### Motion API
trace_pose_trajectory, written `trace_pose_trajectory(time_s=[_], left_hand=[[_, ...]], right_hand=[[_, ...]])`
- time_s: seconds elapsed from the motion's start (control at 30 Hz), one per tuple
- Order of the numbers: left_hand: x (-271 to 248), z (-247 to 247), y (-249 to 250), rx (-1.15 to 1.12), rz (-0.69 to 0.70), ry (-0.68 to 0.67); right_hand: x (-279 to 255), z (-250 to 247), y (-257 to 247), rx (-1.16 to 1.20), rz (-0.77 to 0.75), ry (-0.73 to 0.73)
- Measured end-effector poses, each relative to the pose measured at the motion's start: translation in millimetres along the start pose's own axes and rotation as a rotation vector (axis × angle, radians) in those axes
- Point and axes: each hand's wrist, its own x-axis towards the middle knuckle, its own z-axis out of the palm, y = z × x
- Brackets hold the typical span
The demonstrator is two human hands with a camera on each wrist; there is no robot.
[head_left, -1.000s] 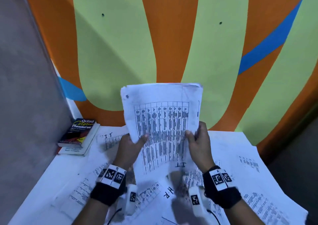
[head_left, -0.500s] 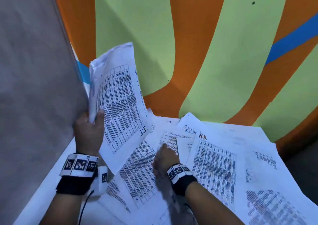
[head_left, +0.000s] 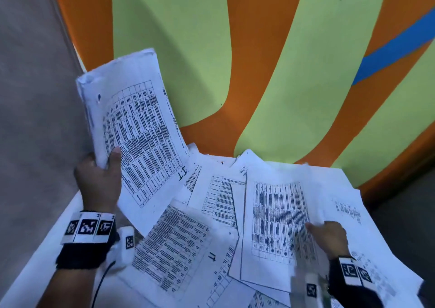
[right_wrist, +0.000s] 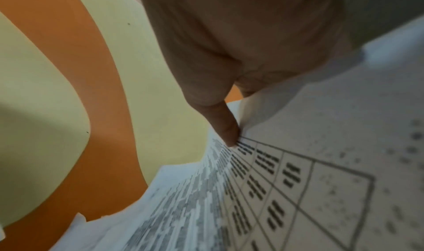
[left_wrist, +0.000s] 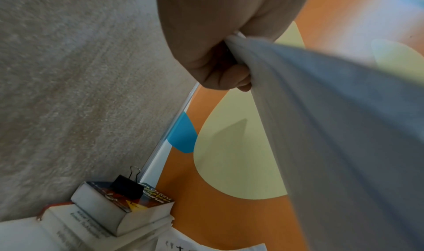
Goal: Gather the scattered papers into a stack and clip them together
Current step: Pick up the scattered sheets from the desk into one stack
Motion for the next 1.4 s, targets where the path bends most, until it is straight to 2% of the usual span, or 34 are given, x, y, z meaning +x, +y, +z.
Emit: trace_pose_trajectory(time_s=[0.1, 0.17, 0.3, 0.43, 0.53, 0.6, 0.7, 0.83, 0.9, 0.97, 1.07, 1.13, 1.23, 1.4], left_hand=[[-5, 8, 4, -0.008, 0.008, -0.021], [-8, 12, 6, -0.008, 0.009, -0.043], [-13, 14, 7, 0.013, -0.003, -0.060], [-13, 7, -1, 0.038, 0.017, -0.065], [-11, 2, -9, 0.043, 0.030, -0.064], [-12, 0, -12, 0.063, 0.059, -0.060], [-9, -5, -18, 0.109, 0.085, -0.038], [2, -17, -25, 0.231, -0.047, -0.018], [7, -26, -31, 0.267, -0.103, -0.005], [10, -36, -35, 0.253, -0.136, 0.050], [12, -51, -40, 0.243, -0.177, 0.141], [12, -63, -44, 0.258, -0.185, 0.179], [11, -75, -48, 0.273, -0.136, 0.182], [12, -81, -50, 0.318, -0.047, 0.142]], right_hand=[[8, 21, 9, -0.073, 0.129, -0.046], [6, 29, 6, -0.063, 0.145, -0.032], [-4, 21, 5, 0.128, -0.008, 0.090], [3, -25, 17, 0.250, -0.187, 0.218], [12, -68, 30, 0.496, -0.183, 0.131], [10, -87, 25, 0.629, -0.164, 0.014], [-4, -88, -8, 0.657, -0.217, -0.220], [-37, -47, -78, 0.430, -0.447, -0.499], [-59, -10, -114, 0.290, -0.579, -0.617], [-74, 39, -141, 0.089, -0.671, -0.670], [-88, 108, -166, -0.207, -0.714, -0.637], [-99, 135, -172, -0.337, -0.800, -0.594], [-110, 161, -168, -0.408, -0.920, -0.494], [-121, 165, -168, -0.344, -0.933, -0.402]])
